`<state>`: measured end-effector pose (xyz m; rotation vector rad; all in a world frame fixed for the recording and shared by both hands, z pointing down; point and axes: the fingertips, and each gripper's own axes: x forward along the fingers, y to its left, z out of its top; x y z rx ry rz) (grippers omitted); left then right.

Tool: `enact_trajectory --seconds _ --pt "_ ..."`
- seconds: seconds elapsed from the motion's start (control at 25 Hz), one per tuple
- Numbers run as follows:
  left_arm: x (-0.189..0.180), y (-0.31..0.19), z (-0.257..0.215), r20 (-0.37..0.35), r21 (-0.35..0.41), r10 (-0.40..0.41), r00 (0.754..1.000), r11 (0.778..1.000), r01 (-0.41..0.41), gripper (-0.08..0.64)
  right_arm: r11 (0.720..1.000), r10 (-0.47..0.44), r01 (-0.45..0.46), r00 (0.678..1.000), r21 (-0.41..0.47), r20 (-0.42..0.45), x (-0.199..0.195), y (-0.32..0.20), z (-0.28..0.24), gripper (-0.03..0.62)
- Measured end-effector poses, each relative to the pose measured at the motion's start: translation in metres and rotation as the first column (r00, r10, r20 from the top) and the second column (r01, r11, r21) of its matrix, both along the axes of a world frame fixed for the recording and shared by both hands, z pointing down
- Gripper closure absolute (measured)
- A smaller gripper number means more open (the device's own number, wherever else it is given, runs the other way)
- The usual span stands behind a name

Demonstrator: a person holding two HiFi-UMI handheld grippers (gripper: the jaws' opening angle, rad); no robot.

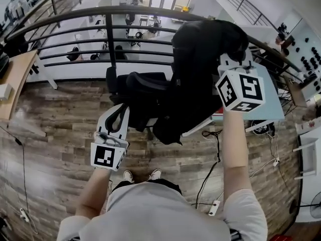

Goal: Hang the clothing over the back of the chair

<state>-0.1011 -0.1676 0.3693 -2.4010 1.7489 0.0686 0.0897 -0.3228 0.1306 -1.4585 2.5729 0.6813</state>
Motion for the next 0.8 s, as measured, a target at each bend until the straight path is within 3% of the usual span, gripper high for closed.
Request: enact_trajectory --seconds 0.44,0.8 --pt "0.000 -0.020 -0.012 0.009 0.021 -0.041 0.999 0.999 0.041 0.521 0.997 0.000 0.001 1.000 0.072 -0.015 -0.038 -0.058 -0.063 0.508" --pt "-0.010 -0.037 -0.023 0.003 0.046 -0.107 0.994 0.993 0.107 0.520 0.986 -0.083 0.085 0.996 0.147 -0.021 -0.101 -0.080 -0.130 0.508"
